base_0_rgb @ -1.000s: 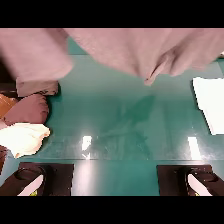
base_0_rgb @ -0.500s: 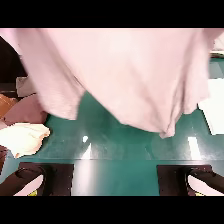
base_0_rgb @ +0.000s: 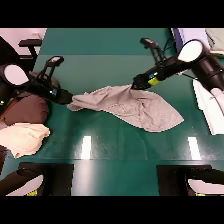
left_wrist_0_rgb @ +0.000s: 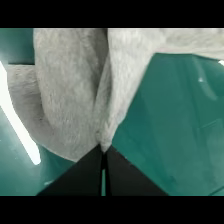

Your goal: Fold the shirts.

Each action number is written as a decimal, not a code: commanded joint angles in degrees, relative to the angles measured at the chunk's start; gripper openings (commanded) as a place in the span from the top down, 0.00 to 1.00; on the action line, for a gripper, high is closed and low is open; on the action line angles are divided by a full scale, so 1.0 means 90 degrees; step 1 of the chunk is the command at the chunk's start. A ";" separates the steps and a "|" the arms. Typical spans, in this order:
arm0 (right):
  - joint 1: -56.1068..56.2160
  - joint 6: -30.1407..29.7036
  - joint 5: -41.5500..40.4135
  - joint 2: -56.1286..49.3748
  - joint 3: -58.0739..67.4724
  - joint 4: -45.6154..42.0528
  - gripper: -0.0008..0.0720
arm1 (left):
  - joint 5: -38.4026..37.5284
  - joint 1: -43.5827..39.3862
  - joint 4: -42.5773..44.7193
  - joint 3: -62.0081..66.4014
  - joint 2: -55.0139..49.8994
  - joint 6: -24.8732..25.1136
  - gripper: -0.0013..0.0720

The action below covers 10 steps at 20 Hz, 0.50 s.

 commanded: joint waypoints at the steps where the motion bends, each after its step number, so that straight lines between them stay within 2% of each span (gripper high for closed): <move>1: 0.0350 -0.0175 -0.0481 -0.0160 -0.0153 0.0442 0.72 | 0.0328 0.0002 0.0634 -0.0221 -0.0032 -0.0362 0.71; 2: 0.0347 -0.0175 -0.0391 -0.0155 -0.0039 0.0440 0.35 | 0.0362 0.0002 0.0646 -0.0073 -0.0032 -0.0381 0.19; 3: 0.0284 -0.0175 -0.0216 -0.0153 0.0092 0.0420 0.32 | 0.0342 0.0002 0.0636 0.0124 -0.0029 -0.0379 0.07; 4: 0.0187 -0.0175 0.0036 -0.0153 0.0226 0.0425 0.32 | 0.0304 0.0002 0.0527 0.0318 -0.0029 -0.0372 0.16; 5: 0.0049 -0.0175 0.0357 -0.0151 0.0347 0.0423 0.32 | 0.0333 -0.0005 0.0121 0.0466 -0.0029 -0.0338 0.16; 7: -0.0240 -0.0175 0.0617 0.0000 0.0282 0.0423 0.32 | 0.0554 -0.0148 -0.1073 0.0491 -0.0058 0.0253 0.16; 10: -0.0712 -0.0170 0.0437 0.0498 -0.0352 0.0423 0.33 | 0.1122 -0.1105 -0.1319 0.0486 -0.0447 0.0272 0.16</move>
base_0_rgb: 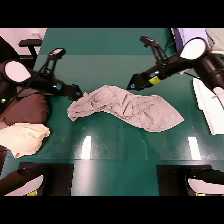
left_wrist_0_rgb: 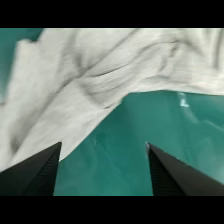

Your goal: Fold the shirts.

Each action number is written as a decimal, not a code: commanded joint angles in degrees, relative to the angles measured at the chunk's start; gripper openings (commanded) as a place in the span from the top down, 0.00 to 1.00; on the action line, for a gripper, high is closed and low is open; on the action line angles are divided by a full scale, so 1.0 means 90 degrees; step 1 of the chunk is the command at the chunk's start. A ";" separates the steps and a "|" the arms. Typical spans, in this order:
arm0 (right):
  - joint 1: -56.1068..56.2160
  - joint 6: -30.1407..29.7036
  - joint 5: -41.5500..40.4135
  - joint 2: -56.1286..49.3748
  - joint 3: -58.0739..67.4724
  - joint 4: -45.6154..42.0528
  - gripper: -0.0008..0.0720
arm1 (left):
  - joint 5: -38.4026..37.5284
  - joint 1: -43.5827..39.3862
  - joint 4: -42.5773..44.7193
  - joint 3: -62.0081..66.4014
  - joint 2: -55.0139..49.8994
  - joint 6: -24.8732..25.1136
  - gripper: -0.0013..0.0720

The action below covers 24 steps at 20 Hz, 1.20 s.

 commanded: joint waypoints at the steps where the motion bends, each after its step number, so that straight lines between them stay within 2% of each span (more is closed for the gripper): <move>1: -0.0517 -0.0005 -0.0049 0.0529 -0.0610 0.0027 0.33 | 0.0678 -0.1008 -0.0588 0.0061 -0.0495 -0.0034 0.16; 4: -0.0889 -0.0005 -0.0447 0.1149 -0.1384 0.0039 0.33 | 0.0957 -0.1914 -0.0602 0.0061 -0.1370 -0.0500 0.15; 6: -0.1035 -0.0005 -0.0653 0.1486 -0.1780 0.0041 0.33 | 0.0952 -0.2203 -0.0670 0.0063 -0.1926 -0.0692 0.15; 10: -0.1078 -0.0005 -0.1044 0.1967 -0.2351 0.0044 0.33 | 0.1460 -0.2225 -0.1554 0.0061 -0.2482 -0.0760 0.15; 17: -0.1078 -0.0002 -0.1180 0.1999 -0.2494 0.0046 0.33 | 0.1885 -0.2225 -0.2064 0.0068 -0.2800 -0.0809 0.16; 18: -0.1078 -0.0002 -0.1161 0.1999 -0.2492 0.0046 0.33 | 0.1877 -0.2225 -0.2074 0.0078 -0.2790 -0.0811 0.23; 19: -0.1078 -0.0002 -0.1161 0.1999 -0.2494 0.0046 0.33 | 0.1868 -0.2222 -0.2059 0.0095 -0.2766 -0.0801 0.67; 20: -0.1078 -0.0002 -0.1158 0.1999 -0.2492 0.0044 0.33 | 0.1802 -0.2210 -0.2025 0.0134 -0.2735 -0.0748 0.94; 24: -0.1076 -0.0002 -0.0959 0.1819 -0.2494 0.0051 0.33 | 0.0967 -0.1761 -0.1161 0.0296 -0.2191 -0.0755 0.95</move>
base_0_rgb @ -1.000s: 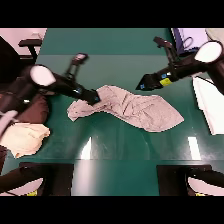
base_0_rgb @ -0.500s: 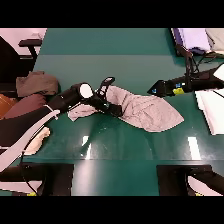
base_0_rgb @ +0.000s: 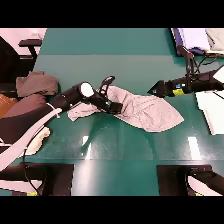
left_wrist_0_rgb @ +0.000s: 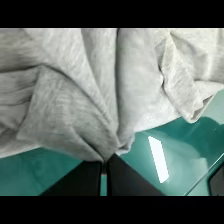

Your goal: Fold the shirts.

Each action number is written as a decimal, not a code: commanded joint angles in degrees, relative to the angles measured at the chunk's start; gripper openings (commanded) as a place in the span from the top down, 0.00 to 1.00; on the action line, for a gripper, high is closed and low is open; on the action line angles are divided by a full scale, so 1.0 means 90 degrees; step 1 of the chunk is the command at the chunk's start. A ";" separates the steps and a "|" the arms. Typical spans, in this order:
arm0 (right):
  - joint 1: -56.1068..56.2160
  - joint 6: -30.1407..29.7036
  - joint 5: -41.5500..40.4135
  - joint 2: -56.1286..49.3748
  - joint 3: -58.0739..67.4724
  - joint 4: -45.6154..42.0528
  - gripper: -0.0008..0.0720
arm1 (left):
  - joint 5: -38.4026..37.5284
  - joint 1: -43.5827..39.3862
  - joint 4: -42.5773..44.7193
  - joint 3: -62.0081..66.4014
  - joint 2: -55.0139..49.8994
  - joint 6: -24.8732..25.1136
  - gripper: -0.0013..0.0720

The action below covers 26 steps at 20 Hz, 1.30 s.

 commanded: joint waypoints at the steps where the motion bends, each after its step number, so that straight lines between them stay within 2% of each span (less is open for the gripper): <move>1: 0.0068 0.0005 0.0393 -0.0308 -0.0005 0.0007 0.33 | -0.0685 0.0420 0.0814 0.0083 0.0554 0.0024 0.95; 3: 0.0384 0.0005 0.0510 -0.0780 -0.0005 0.0061 0.33 | -0.1049 0.0687 0.1331 0.0083 0.0986 0.0027 0.95; 6: 0.1100 -0.0226 0.0000 -0.1661 -0.0005 0.0811 0.29 | -0.1311 0.0782 0.1783 0.0080 0.1224 0.0027 0.95; 11: 0.1911 -0.0828 -0.0741 -0.2795 0.0000 0.2635 0.29 | -0.1382 0.0782 0.1785 0.0051 0.1217 0.0024 0.95; 13: 0.2011 -0.0860 -0.0899 -0.3007 0.0000 0.3045 0.29 | -0.1379 0.0782 0.1787 0.0051 0.1217 0.0024 0.95; 26: 0.2463 -0.1083 -0.1224 -0.3196 0.0002 0.3490 0.25 | -0.1360 0.0775 0.1676 0.0051 0.1217 0.0017 0.95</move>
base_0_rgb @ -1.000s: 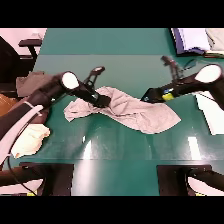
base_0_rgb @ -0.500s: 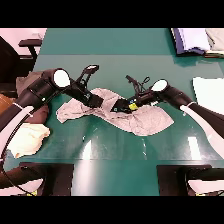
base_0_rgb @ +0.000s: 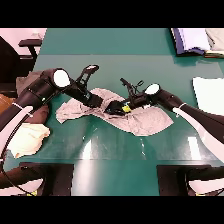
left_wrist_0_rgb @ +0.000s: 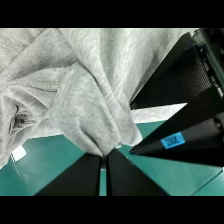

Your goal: Fold the shirts.

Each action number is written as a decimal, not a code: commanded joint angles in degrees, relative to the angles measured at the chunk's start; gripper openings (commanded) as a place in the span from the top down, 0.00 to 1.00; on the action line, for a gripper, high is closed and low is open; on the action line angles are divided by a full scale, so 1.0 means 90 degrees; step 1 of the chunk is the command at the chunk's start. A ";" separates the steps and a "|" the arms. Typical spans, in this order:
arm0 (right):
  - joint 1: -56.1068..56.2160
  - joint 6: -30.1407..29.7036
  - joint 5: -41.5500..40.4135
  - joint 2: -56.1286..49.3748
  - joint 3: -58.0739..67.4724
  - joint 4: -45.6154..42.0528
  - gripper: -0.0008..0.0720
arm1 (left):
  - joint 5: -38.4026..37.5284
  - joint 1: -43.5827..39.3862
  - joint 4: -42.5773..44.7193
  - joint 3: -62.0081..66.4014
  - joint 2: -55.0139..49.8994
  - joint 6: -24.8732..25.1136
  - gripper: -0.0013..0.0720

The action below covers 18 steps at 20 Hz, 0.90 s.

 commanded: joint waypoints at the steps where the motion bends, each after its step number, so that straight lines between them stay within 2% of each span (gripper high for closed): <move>1: 0.0185 -0.0039 -0.0296 -0.0010 0.0005 0.0085 0.25 | 0.0002 -0.0005 -0.0165 -0.0002 0.0005 -0.0005 0.95; 2: 0.0221 -0.0039 -0.0425 -0.0010 0.0005 0.0085 0.27 | 0.0002 -0.0005 -0.0255 -0.0002 0.0005 0.0000 0.95; 3: 0.0238 -0.0039 -0.0537 -0.0010 0.0005 0.0080 0.43 | 0.0002 -0.0005 -0.0313 0.0000 0.0005 0.0000 0.95; 5: 0.0231 -0.0046 -0.0629 -0.0010 0.0005 0.0073 0.92 | -0.0017 -0.0005 -0.0299 0.0000 0.0007 0.0007 0.95; 6: 0.0189 -0.0056 -0.0631 0.0002 0.0005 0.0066 0.97 | -0.0046 -0.0005 -0.0260 0.0000 0.0010 0.0036 0.95; 10: -0.0301 -0.0044 -0.0544 0.0447 0.0002 -0.0109 0.97 | -0.0449 -0.0002 0.0240 0.0000 0.0019 0.0172 0.95; 12: -0.0661 0.0209 -0.0544 0.0930 0.0002 -0.0777 0.97 | -0.0544 -0.0002 0.0389 0.0000 0.0053 0.0170 0.95; 15: -0.1100 0.0763 -0.0243 0.1545 0.0002 -0.2055 0.97 | -0.0393 -0.0005 0.0090 0.0000 0.0061 0.0172 0.95; 18: -0.1362 0.0840 0.0056 0.1904 0.0002 -0.2497 0.97 | -0.0233 -0.0005 -0.0216 0.0002 0.0066 0.0321 0.95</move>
